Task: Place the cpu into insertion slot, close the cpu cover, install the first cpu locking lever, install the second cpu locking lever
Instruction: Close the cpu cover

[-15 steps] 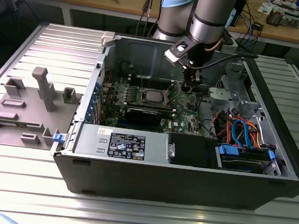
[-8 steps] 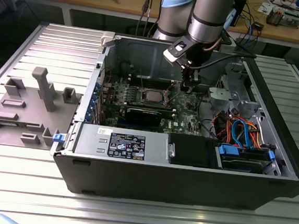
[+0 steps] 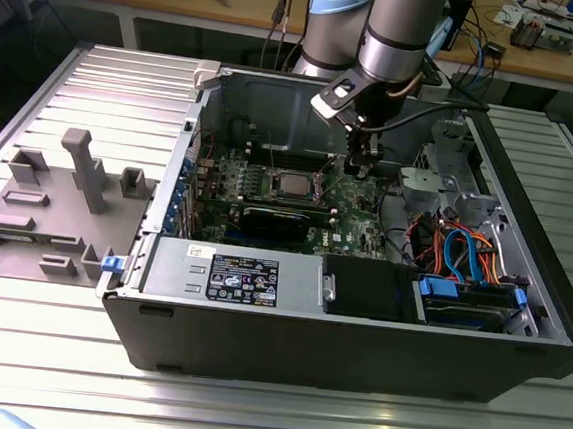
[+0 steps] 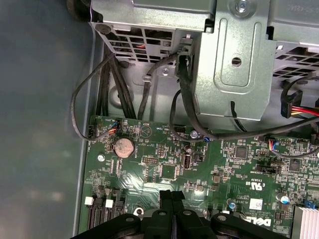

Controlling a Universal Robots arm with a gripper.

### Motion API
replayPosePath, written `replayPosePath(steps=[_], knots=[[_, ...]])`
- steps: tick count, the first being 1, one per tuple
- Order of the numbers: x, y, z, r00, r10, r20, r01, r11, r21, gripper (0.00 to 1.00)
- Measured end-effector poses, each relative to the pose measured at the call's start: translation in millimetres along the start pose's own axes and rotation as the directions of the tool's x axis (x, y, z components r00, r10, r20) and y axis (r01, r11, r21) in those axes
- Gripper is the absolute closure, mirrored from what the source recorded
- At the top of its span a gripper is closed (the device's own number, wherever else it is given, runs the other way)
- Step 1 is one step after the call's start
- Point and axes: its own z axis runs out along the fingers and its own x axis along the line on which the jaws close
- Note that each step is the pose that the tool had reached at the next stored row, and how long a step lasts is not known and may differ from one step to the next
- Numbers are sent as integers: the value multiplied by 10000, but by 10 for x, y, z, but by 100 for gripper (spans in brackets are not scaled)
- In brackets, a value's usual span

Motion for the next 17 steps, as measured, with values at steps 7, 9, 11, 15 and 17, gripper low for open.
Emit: replayPosePath(steps=[7, 9, 11, 15, 17], knots=[[1, -12, 0, 10000, 0, 0, 0, 10000, 0, 89], [1, -15, 0, 10000, 1, 0, -1, 10000, 0, 89], [2, -20, 0, 10000, 1, 1, -1, 10000, 1, 89], [3, -29, 0, 10000, 1, 1, -1, 10000, 1, 89], [3, -32, 0, 10000, 0, 0, 0, 10000, 1, 89]])
